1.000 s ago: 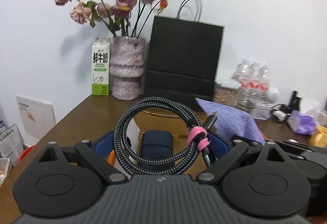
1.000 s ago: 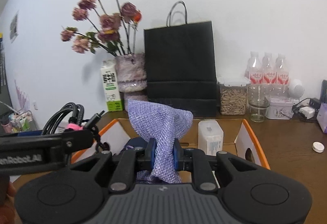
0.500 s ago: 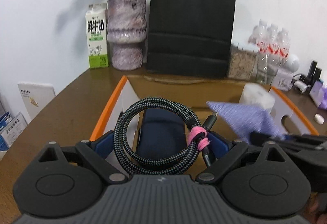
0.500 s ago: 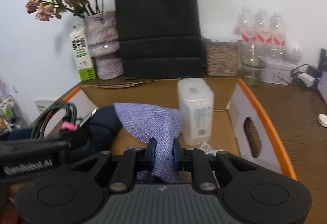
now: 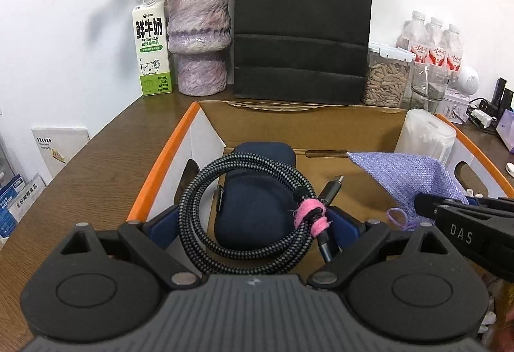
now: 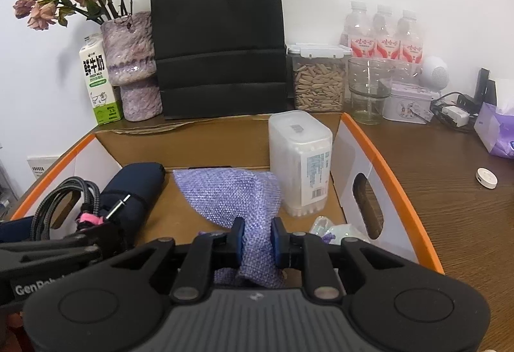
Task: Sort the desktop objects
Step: 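Carry the braided cable and purple cloth into the cardboard box and open both grippers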
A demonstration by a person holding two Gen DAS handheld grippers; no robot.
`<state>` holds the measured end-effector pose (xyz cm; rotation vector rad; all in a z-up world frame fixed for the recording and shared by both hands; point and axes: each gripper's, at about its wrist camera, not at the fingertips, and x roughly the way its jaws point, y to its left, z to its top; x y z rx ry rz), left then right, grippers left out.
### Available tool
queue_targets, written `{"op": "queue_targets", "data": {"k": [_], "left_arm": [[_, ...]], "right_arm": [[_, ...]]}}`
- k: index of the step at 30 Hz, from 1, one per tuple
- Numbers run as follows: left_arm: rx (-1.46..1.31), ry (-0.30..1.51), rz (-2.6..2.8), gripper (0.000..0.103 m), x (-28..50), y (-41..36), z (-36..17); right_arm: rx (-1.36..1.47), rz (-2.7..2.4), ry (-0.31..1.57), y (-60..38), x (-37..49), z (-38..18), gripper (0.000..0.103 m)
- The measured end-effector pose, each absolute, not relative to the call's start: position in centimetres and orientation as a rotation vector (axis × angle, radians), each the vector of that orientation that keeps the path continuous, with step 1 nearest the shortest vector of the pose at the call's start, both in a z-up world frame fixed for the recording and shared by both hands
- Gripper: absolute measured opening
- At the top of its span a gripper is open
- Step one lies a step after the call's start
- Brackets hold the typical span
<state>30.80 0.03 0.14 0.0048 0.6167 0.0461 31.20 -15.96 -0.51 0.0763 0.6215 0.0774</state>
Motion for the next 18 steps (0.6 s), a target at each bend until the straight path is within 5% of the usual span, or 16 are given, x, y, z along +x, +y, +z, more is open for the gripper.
{"op": "queue_targets", "data": {"k": [2,15,18], "left_arm": [[0.005,0.615,0.044,0.097,30.8,0.0,0.2],[-0.022,0.477,0.121,0.103,27.7,1.0,3.0],[-0.027,0.456,0.118,0.103,27.0,1.1,3.5]], "right_arm": [[0.078,0.087,0.617,-15.9,31.1,-0.4,0.023],[0.098,0.086,0.497,-17.0,27.7,2.2,0.103],[0.107,0.123,0.463,-17.2,26.7,3.1,0.103]]}}
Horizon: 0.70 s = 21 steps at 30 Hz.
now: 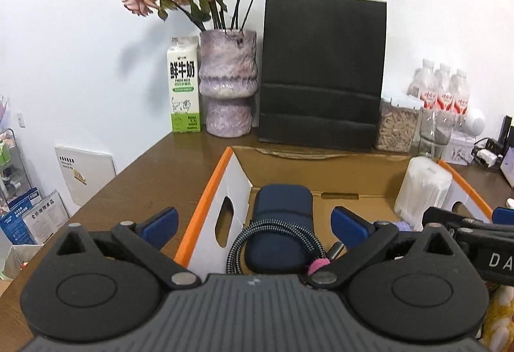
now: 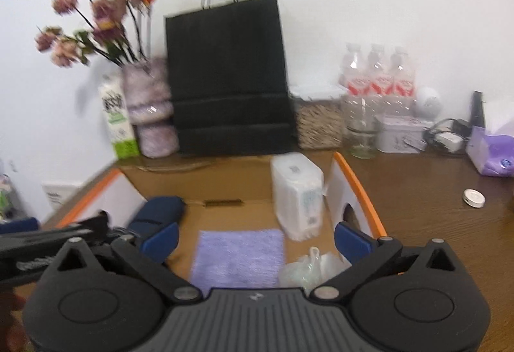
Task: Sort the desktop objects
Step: 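Carry the braided cable and purple cloth into the cardboard box and open both grippers, then move the left gripper to the red rose while the right gripper approaches the plush dog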
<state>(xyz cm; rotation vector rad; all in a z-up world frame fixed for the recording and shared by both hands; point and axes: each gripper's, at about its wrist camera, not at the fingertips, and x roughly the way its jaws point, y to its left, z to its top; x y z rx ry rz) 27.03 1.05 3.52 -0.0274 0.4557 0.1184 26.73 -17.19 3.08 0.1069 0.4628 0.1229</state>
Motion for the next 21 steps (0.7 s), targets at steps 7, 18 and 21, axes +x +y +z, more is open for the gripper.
{"op": "queue_targets", "data": {"k": [7,18,21], "left_arm": [[-0.041,0.417,0.110,0.103,25.9,1.2,4.4],[-0.072,0.327,0.089,0.103,23.8,1.6,5.2],[-0.068,0.317,0.085,0.103,22.8,1.7,5.8]], "right_arm": [[0.078,0.136,0.419,-16.9,25.5,4.1,0.103],[0.037,0.158,0.348,-16.7,22.9,5.8,0.103],[0.017,0.159,0.315,-16.7,21.6,6.8,0.103]]}}
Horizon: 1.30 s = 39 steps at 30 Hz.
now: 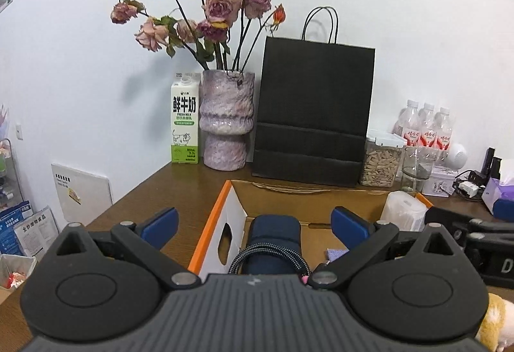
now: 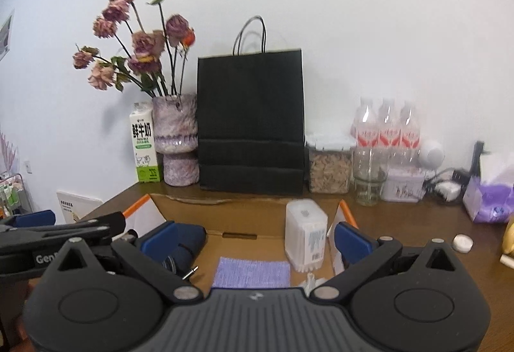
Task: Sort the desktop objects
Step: 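Move the left gripper to the red rose while the right gripper approaches the plush dog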
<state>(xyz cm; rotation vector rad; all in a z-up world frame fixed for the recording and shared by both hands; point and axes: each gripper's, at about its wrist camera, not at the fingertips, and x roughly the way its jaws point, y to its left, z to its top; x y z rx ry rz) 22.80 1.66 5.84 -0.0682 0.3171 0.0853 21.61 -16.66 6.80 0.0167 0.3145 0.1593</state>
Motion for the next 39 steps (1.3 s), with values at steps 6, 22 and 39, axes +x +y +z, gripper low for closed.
{"op": "queue_targets", "data": {"k": [6,22,39], "left_arm": [[-0.081,0.295,0.070,0.103,19.7,2.4,6.8],[-0.035,0.371,0.095,0.103,12.2,6.9,5.4],[-0.004,0.535,0.110,0.103,9.9,9.5,0.8]], "right_arm": [[0.001,0.199,0.279,-17.3,18.0,7.9,0.103],[-0.050,0.205,0.359,-19.9,9.5,4.8,0.103],[-0.024,0.143,0.520,-23.0,7.8,-0.1,0.103]]}}
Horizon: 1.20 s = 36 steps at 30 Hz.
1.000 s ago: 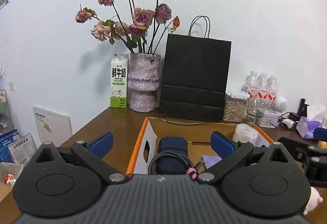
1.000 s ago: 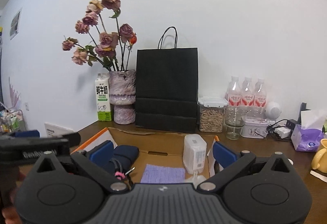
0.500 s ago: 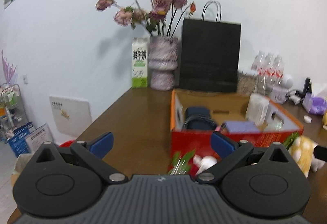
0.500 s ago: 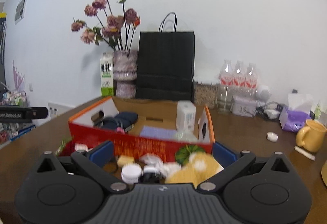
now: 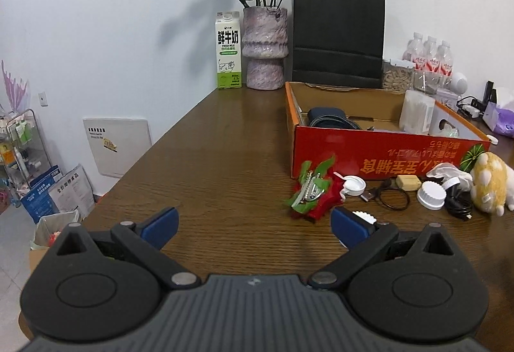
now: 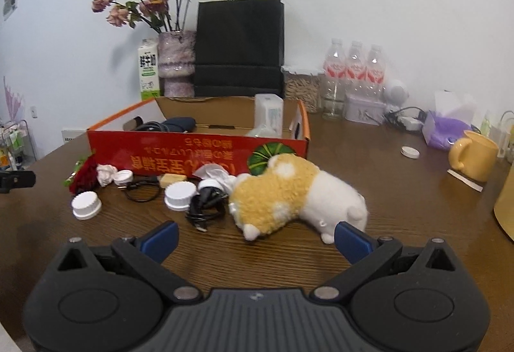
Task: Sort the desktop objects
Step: 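Move the left gripper to the red rose while the right gripper approaches the plush dog, then grasp the yellow-white plush dog with the right gripper while the left gripper grasps the red rose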
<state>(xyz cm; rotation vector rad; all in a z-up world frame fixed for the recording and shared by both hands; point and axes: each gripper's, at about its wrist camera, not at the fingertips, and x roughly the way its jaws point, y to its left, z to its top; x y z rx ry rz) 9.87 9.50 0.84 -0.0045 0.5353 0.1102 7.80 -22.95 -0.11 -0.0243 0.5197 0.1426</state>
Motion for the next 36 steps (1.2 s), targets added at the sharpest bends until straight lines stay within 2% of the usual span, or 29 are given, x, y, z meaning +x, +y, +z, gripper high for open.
{"op": "queue_targets", "data": {"k": [8,14,18,19,21,24,30,36], "left_arm": [[-0.035,0.555,0.081,0.103,11.2,8.3,0.2],[-0.049,0.560,0.082,0.103,11.5,8.8,-0.1],[-0.069,0.572,0.095,0.103,11.7,9.4,-0.5],[-0.074,0.576,0.096,0.103,11.8,9.6,-0.6],[-0.079,0.582,0.096,0.103,11.7,9.8,-0.8],[-0.081,0.585,0.100,0.103,11.6,10.1,-1.0],[-0.081,0.587,0.106,0.103,11.8,9.8,-1.0],[-0.047,0.590,0.101,0.103,13.3,8.8,-0.9]], "right_arm": [[0.015,0.129,0.553,-21.7,11.9,0.6,0.101],[-0.031,0.025,0.581,-20.8,15.8,0.4,0.091],[-0.038,-0.014,0.599,-20.5,16.8,-0.6,0.078],[-0.059,-0.023,0.591,-20.3,16.6,-0.7,0.070],[-0.062,0.014,0.584,-20.6,16.0,-0.7,0.060],[-0.067,0.076,0.585,-21.6,14.9,-0.9,0.050],[-0.032,0.140,0.601,-23.6,14.0,-0.7,0.050],[0.066,0.100,0.638,-24.2,15.1,-0.9,0.061]]}}
